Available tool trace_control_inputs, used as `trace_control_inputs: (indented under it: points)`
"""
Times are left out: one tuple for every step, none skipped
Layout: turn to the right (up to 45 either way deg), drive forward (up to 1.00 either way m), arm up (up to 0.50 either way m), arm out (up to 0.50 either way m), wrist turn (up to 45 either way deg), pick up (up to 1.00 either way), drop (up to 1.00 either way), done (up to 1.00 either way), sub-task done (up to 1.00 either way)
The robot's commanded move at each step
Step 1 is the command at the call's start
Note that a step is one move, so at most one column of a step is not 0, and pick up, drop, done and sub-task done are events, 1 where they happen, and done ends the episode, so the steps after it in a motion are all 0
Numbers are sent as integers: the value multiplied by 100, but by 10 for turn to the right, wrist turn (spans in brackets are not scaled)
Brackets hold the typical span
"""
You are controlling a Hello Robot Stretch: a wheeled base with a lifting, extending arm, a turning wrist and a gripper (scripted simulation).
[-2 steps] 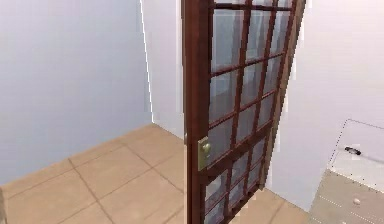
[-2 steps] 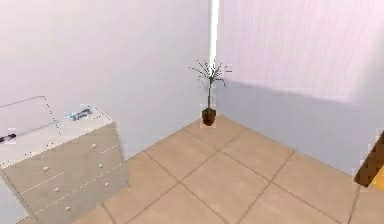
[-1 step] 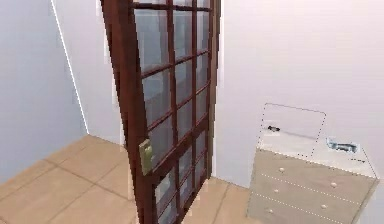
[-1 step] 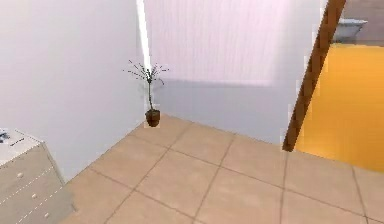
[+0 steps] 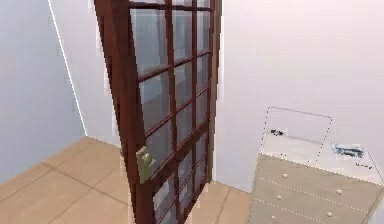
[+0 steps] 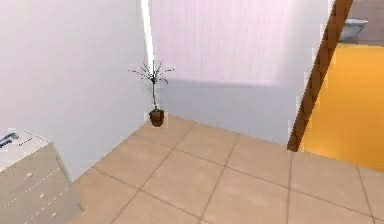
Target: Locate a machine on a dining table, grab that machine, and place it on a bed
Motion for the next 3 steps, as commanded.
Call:
trace_control_inputs:
  points:
    - [-390, 0, 0, 0, 0, 0, 0, 0, 0]
    - [0, 95, 0, 0, 0, 0, 0, 0, 0]
    - [150, 0, 0, 0, 0, 0, 0, 0, 0]
